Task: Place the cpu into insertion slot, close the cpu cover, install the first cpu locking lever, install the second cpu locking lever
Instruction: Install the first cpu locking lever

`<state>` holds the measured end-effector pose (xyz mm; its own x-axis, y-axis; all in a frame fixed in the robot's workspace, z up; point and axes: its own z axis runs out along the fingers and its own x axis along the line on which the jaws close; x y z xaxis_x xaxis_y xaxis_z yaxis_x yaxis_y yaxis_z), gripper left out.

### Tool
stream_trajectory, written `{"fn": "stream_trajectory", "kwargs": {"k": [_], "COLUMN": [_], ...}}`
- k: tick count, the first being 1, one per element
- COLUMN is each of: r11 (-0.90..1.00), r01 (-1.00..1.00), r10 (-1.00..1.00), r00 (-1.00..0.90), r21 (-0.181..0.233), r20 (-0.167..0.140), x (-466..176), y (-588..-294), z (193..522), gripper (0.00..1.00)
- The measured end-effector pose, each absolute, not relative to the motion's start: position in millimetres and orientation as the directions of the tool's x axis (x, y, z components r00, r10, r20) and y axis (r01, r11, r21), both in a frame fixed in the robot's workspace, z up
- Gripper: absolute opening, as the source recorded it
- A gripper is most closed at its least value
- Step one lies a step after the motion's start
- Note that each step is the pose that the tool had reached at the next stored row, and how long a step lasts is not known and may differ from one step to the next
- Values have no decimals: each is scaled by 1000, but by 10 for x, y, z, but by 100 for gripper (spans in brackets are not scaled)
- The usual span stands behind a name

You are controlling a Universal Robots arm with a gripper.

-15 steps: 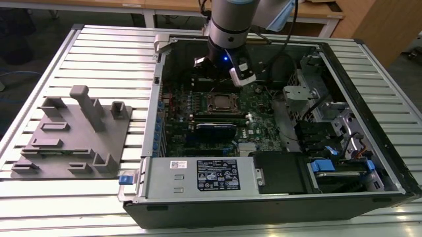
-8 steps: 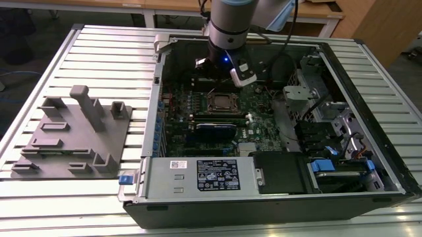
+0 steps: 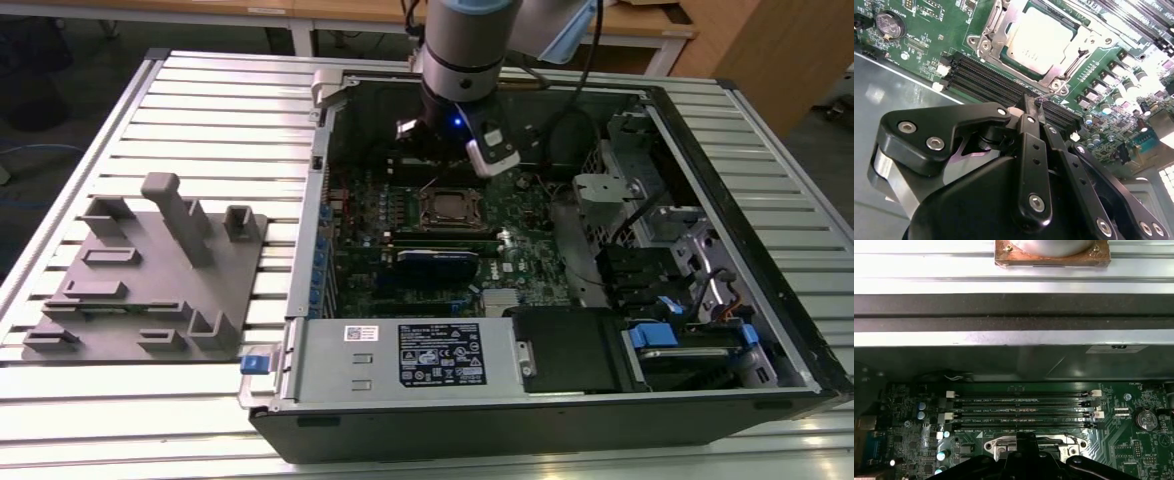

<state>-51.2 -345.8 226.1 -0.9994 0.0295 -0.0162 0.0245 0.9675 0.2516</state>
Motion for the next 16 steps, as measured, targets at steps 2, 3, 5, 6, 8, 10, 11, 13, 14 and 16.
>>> {"fn": "stream_trajectory", "kwargs": {"k": [2, 3, 5, 6, 8, 10, 11, 13, 14, 16], "r11": [968, 968, 968, 968, 968, 968, 968, 968, 968, 968], "r01": [25, 25, 25, 25, 24, 25, 25, 25, 25, 24], "r10": [30, 30, 30, 30, 29, 30, 30, 30, 30, 29], "r00": [-999, -999, -999, -999, -999, -999, -999, -999, -999, -999], "r21": [251, 251, 251, 252, 251, 251, 251, 251, 251, 252], "r20": [-16, -16, -16, -16, -16, -16, -16, -16, -16, -16], "x": [-512, -512, -511, -510, -509, -510, -510, -509, -509, -494], "y": [-3459, -3458, -3458, -3458, -3458, -3458, -3458, -3458, -3458, -3457], "z": [2240, 2229, 2209, 2199, 2193, 2193, 2193, 2192, 2192, 2187], "gripper": [10, 10, 10, 10, 10, 10, 10, 10, 10, 10]}}
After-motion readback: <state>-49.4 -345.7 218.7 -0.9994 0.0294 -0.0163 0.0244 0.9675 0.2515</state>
